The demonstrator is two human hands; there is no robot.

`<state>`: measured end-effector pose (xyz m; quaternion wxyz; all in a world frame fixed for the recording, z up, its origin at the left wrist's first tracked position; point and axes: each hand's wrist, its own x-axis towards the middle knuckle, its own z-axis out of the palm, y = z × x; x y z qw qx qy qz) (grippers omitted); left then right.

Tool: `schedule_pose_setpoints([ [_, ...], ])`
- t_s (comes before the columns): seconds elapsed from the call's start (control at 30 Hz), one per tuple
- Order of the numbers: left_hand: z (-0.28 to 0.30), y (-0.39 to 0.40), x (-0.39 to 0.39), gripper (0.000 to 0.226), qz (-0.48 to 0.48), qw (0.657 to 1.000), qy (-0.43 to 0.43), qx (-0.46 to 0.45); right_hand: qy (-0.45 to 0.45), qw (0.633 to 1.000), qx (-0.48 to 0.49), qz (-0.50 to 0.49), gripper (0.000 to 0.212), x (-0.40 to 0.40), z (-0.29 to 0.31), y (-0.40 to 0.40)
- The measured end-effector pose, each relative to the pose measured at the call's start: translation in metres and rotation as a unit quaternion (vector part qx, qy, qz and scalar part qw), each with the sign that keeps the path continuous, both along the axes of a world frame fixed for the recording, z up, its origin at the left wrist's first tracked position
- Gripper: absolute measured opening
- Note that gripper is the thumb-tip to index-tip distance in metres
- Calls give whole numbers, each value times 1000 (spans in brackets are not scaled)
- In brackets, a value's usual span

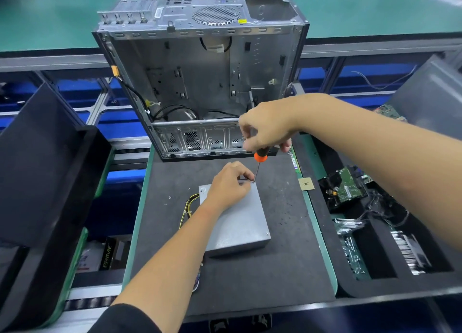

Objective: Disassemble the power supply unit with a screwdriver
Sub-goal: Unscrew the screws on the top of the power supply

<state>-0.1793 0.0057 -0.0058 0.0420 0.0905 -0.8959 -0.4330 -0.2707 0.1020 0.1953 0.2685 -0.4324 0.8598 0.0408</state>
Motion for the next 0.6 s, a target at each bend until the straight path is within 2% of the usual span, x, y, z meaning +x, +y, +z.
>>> schedule_pose_setpoints([
  [0.1,-2,0,0,21,7,1000,12,11,49,998,43,-11,31,6,-2,-6],
  [0.27,1,-1,1,19,3,1000,18,1,83,989,59,109,10,10,3,-9],
  [0.33,2,-1,1,17,-12,1000,3,-13,101,984,55,133,14,8,6,-6],
  [0.5,4,-1,1,10,-54,997,-2,-62,69,993,33,89,14,1,0,-3],
  [0.6,4,1,2,8,-42,997,14,-62,46,998,18,35,10,1,-4,-2],
])
